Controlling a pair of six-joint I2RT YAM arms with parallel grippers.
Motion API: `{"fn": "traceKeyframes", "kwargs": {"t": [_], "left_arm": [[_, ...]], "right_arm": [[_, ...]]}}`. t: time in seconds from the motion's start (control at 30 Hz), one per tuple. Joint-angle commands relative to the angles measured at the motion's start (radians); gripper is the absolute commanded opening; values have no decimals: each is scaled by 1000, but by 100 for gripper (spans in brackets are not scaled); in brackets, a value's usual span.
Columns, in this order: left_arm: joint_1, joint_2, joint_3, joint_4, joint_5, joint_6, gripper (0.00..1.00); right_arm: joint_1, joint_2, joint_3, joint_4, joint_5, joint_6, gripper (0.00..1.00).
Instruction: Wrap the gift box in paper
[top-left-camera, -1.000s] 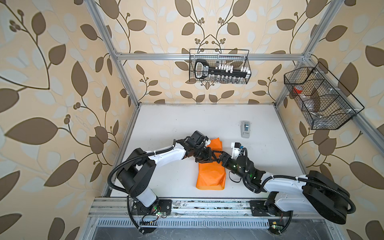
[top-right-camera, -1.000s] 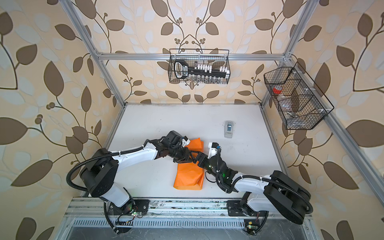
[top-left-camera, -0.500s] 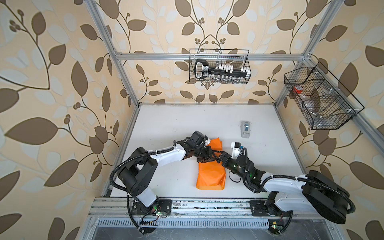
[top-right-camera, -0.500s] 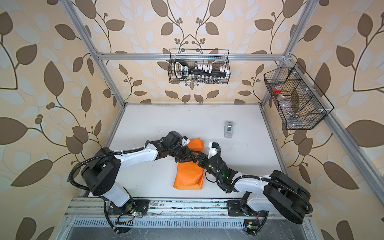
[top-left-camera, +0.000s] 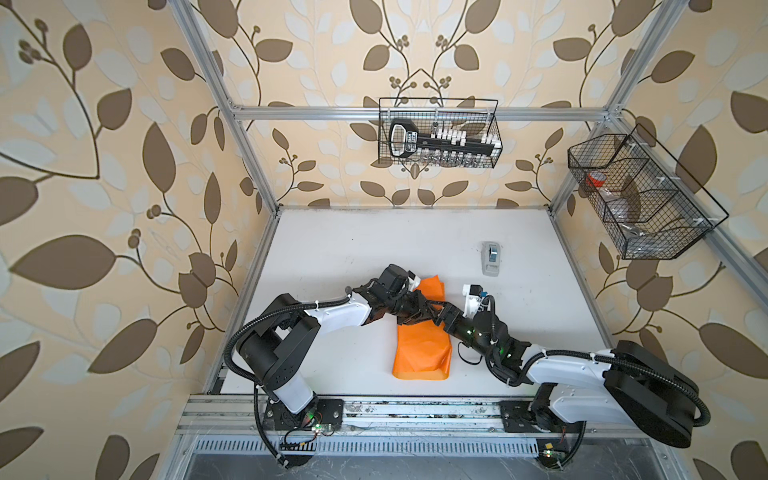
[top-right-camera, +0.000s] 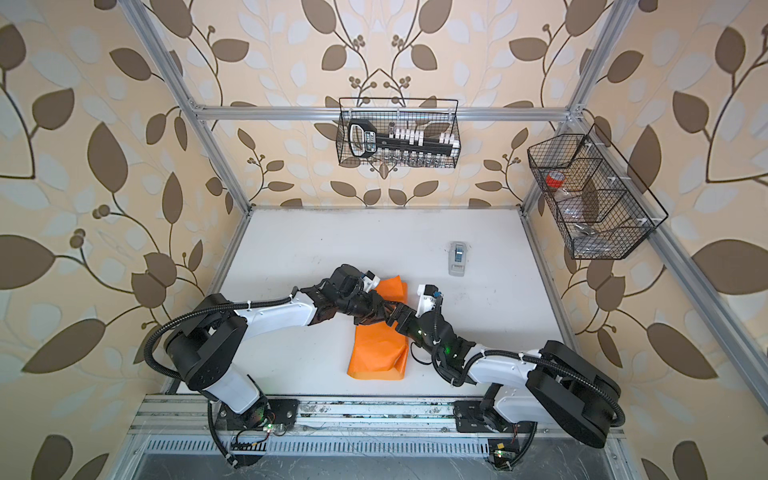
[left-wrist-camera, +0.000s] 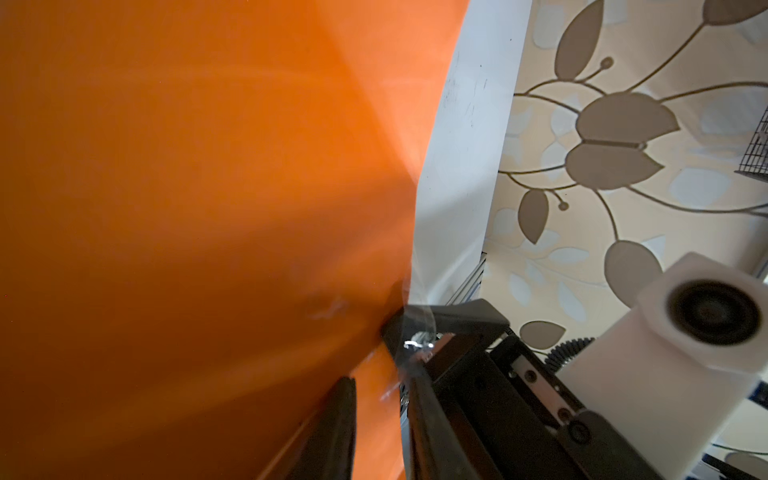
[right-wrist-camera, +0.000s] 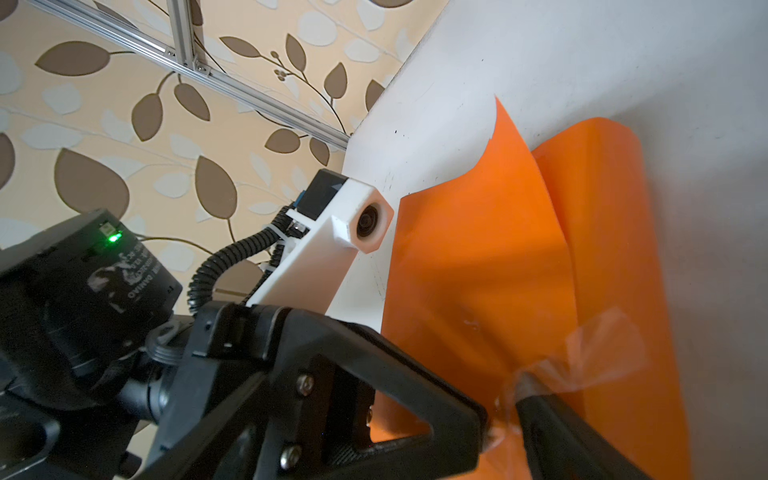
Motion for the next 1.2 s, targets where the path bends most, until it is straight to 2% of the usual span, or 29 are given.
{"fn": "traceKeyframes", "kwargs": {"t": [0.0, 0.37, 0.57, 1.07, 1.17], "left_arm": [[1, 33, -19, 22, -10, -14, 26], [1, 47, -49, 74, -14, -49, 25], [0, 48, -53, 81, -10, -51, 17], [0, 32, -69, 78, -4, -51, 9], [0, 30, -68, 72, -1, -49, 2]], "right_arm": [[4, 14, -25, 1, -7, 16, 92], [18, 16, -33, 25, -1, 34, 92], [20, 20, -40, 32, 1, 36, 91], [17, 12, -47, 15, 16, 29, 91], [18, 10, -41, 1, 19, 18, 92]]}}
